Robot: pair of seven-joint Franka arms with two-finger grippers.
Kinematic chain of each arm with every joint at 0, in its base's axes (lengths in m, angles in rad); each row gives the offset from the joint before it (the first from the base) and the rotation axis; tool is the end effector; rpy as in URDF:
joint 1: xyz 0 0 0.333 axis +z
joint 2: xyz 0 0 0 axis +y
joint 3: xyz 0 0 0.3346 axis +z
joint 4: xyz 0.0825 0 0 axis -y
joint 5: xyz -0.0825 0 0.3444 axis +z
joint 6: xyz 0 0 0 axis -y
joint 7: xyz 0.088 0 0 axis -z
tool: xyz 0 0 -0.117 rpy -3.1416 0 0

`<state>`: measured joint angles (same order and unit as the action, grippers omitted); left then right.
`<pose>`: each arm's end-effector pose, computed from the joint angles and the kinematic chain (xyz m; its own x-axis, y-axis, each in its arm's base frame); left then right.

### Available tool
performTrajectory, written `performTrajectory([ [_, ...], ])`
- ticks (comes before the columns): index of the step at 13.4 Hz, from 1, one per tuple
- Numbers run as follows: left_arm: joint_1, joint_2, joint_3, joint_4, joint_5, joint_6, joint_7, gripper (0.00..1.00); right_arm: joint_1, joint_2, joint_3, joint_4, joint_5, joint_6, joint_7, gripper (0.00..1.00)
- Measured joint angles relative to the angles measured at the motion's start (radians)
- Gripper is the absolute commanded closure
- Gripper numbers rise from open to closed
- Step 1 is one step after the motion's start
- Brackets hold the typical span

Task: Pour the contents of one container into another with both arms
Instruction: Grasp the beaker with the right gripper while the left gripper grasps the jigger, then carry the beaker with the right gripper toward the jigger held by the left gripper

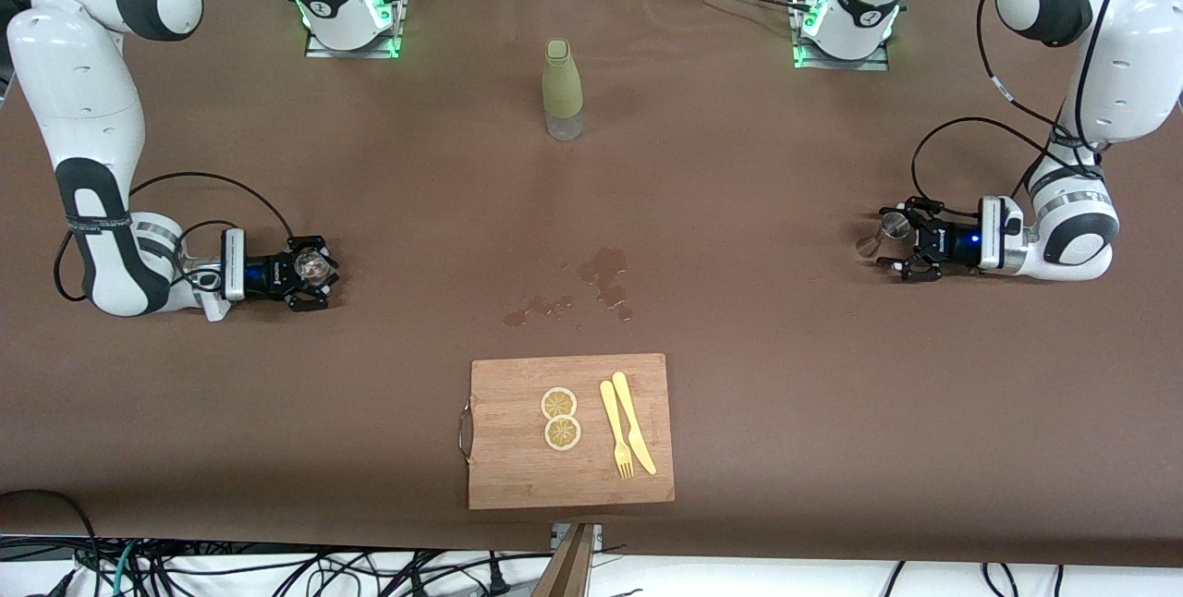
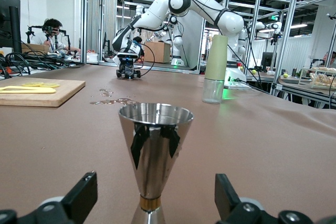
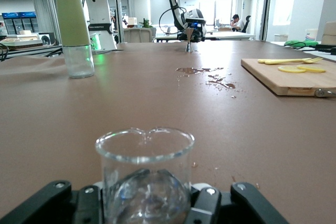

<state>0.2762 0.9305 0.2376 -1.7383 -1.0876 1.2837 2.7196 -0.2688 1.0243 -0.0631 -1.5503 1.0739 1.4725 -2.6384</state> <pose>0.5054 0.1370 0.1108 0.0776 -0.1305 0.9884 -0.9875 0.1265 0.0942 0.5770 -0.0780 0.0889 -0.0120 0.2207 0.9753 0.9844 0.1738 -0.0272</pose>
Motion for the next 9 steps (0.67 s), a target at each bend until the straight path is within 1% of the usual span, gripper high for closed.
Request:
performTrajectory([
  [2,0.0,0.0,0.0,-0.003,0.0,0.0,0.0,0.02,0.0,0.002,0.002,0.0,0.015,-0.01,0.008,1.0],
  [3,0.0,0.0,0.0,-0.004,0.0,0.0,0.0,0.09,0.0,0.002,0.008,0.0,0.025,-0.014,0.025,1.0],
  [4,0.0,0.0,0.0,-0.005,0.0,0.0,0.0,0.21,0.001,0.002,0.019,0.001,0.037,-0.017,0.049,1.0],
  [5,0.0,0.0,0.0,-0.006,0.0,0.001,0.0,0.44,0.001,0.002,0.037,0.002,0.051,-0.018,0.072,1.0],
  [6,0.0,0.0,0.0,-0.006,0.0,0.001,0.0,0.54,0.003,0.002,0.062,0.006,0.061,-0.018,0.098,1.0],
  [8,0.0,0.0,0.0,-0.007,0.0,0.001,0.0,0.6,0.021,0.002,0.109,0.015,0.098,-0.005,0.145,1.0],
  [9,0.0,0.0,0.0,-0.007,0.0,0.001,0.0,0.7,0.041,0.001,0.122,0.022,0.128,0.003,0.164,1.0],
])
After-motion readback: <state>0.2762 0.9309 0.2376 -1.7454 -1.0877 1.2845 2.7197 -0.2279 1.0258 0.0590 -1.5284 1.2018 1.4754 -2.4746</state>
